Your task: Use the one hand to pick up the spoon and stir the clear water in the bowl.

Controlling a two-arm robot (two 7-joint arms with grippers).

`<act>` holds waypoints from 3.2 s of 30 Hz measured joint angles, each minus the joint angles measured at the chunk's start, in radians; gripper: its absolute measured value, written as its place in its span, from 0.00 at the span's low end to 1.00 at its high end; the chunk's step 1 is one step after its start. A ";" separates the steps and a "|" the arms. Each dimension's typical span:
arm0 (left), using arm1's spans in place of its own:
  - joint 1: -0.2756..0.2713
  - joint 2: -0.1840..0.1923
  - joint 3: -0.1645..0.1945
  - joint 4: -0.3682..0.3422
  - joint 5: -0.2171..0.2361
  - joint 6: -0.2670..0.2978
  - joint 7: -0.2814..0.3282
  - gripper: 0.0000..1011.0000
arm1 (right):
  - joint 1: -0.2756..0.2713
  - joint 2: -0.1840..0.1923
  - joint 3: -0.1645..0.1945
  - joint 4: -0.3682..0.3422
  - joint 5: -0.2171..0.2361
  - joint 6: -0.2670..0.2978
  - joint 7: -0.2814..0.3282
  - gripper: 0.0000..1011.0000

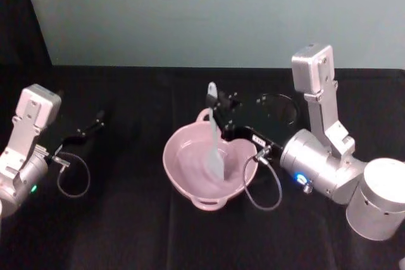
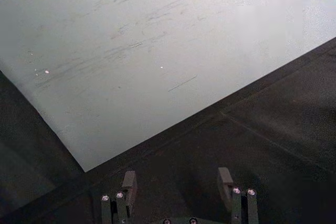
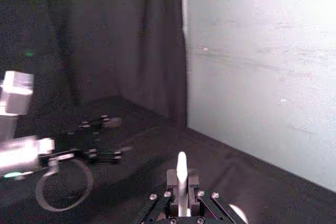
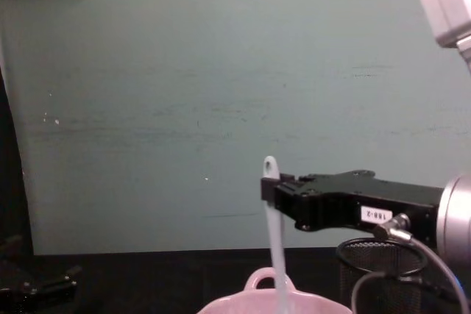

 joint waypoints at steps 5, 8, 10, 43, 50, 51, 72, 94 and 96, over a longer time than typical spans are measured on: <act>0.000 0.000 0.000 0.000 0.000 0.000 0.000 1.00 | -0.031 -0.001 -0.005 -0.038 0.020 0.018 0.028 0.11; 0.000 0.000 0.000 0.000 0.000 0.000 0.000 1.00 | -0.033 -0.010 -0.015 -0.040 0.027 0.025 0.037 0.11; 0.000 0.000 0.000 0.000 0.000 0.000 0.000 1.00 | -0.028 -0.018 -0.022 -0.034 0.029 0.026 0.039 0.11; 0.000 0.000 0.000 0.000 0.000 0.000 0.000 1.00 | 0.104 -0.193 0.002 0.262 -0.060 -0.145 -0.043 0.11; 0.000 0.000 0.000 0.000 0.000 0.000 0.000 1.00 | 0.051 -0.152 0.042 0.190 -0.085 -0.125 -0.047 0.11; 0.000 0.000 0.000 0.000 0.000 0.000 0.000 1.00 | 0.044 -0.147 0.046 0.180 -0.086 -0.122 -0.045 0.11; 0.000 0.000 0.000 0.000 0.000 0.000 0.000 1.00 | -0.102 -0.001 0.099 -0.075 -0.037 0.043 0.016 0.11; 0.000 0.000 0.000 0.000 0.000 0.000 0.000 1.00 | -0.161 0.064 0.102 -0.169 -0.002 -0.013 0.035 0.11; 0.000 0.000 0.000 0.000 0.000 0.000 0.000 1.00 | -0.151 0.056 0.102 -0.150 -0.016 -0.042 0.026 0.11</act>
